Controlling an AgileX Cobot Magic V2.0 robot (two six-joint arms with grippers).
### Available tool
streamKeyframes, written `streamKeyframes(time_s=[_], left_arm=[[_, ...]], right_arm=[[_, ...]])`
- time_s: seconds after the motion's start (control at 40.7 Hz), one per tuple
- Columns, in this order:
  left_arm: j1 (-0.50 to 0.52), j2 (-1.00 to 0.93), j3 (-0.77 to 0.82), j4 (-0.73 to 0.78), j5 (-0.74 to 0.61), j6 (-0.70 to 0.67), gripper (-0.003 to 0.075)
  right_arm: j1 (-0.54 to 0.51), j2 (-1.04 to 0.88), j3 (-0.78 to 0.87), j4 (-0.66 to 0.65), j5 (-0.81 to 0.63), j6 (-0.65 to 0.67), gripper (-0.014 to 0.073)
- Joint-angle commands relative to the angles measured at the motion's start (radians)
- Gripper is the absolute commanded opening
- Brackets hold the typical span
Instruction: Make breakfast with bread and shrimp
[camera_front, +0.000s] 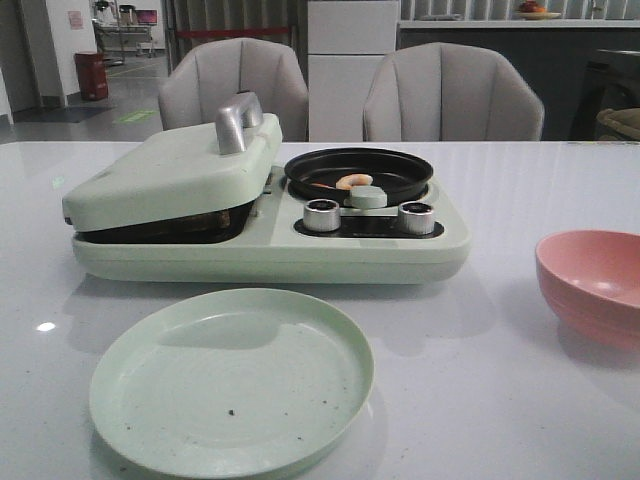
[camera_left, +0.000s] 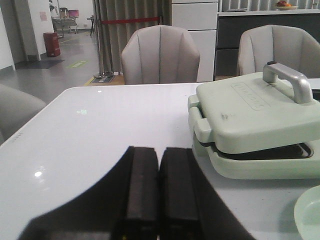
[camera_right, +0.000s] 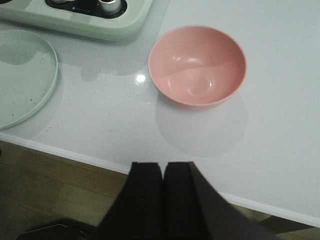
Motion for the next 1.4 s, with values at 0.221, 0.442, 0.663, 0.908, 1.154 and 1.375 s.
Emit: streamKeyframes(time_s=[0.221,0.442,0.663,0.908,1.154,1.375], left_arm=[[-0.037,-0.018,0.031,0.0,-0.088,-0.008,0.0101],[-0.037,-0.018,0.031,0.0,-0.088,-0.008,0.0101],[-0.037,-0.018,0.031,0.0,-0.088,-0.008,0.0101],[-0.037,-0.018,0.031,0.0,-0.088,-0.008,0.0101],[-0.037,-0.018,0.031,0.0,-0.088,-0.008,0.0102],[-0.037,-0.018,0.031,0.0,-0.088,-0.008,0.0102]], right_arm=[[-0.001,0.006,-0.025,0.003,-0.061,0.0,0.0034],[-0.001,0.006,-0.025,0.003,-0.061,0.0,0.0034],[-0.052,-0.045,-0.024,0.004,-0.057,0.0,0.0034],[-0.169,-0.217,0.121,-0.025,-0.374,-0.001,0.0034],[-0.226,-0.342,0.385,-0.025,-0.704,-0.001,0.0034],[-0.233,-0.403,0.548,-0.025,-0.824,-0.001,0.0034]])
